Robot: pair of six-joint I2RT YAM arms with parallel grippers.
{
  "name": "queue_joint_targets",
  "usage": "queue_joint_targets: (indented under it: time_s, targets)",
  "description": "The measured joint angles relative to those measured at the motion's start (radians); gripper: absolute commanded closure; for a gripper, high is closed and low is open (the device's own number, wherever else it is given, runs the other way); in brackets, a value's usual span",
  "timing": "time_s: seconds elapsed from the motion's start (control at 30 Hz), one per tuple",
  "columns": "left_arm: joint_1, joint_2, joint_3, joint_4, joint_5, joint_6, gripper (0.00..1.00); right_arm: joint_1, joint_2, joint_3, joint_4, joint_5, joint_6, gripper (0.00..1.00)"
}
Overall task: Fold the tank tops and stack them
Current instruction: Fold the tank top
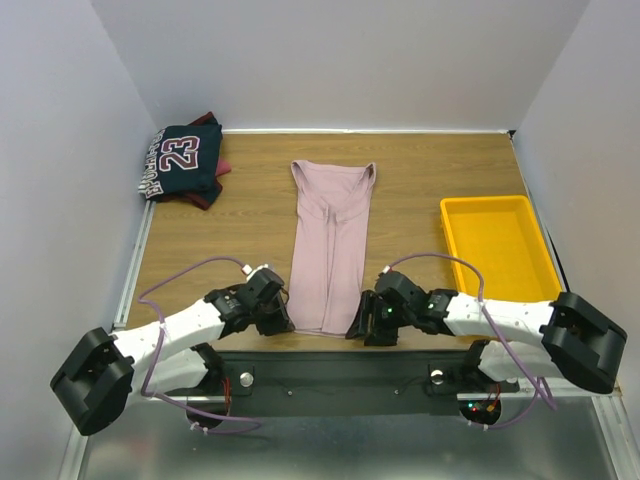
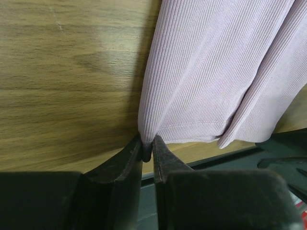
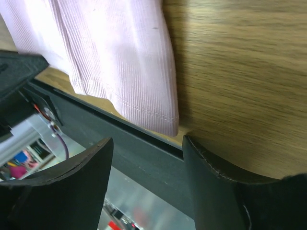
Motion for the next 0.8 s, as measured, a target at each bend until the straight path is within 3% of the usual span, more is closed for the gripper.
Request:
queue_joint_targets:
  time_s: [0.4,0.6,0.8]
  targets:
    - [-0.010,-0.019,-0.012,0.000,0.016,0.000,1.00,0.008,-0.031,-0.036,0.017,0.092,0.124,0.46]
    - [-0.023,-0.020,-0.016,0.006,0.023,0.000,1.00,0.008,-0.041,-0.046,0.030,0.139,0.150,0.48]
    - [-0.048,-0.024,-0.037,0.049,0.043,-0.012,1.00,0.008,-0.033,-0.044,0.037,0.173,0.156,0.56]
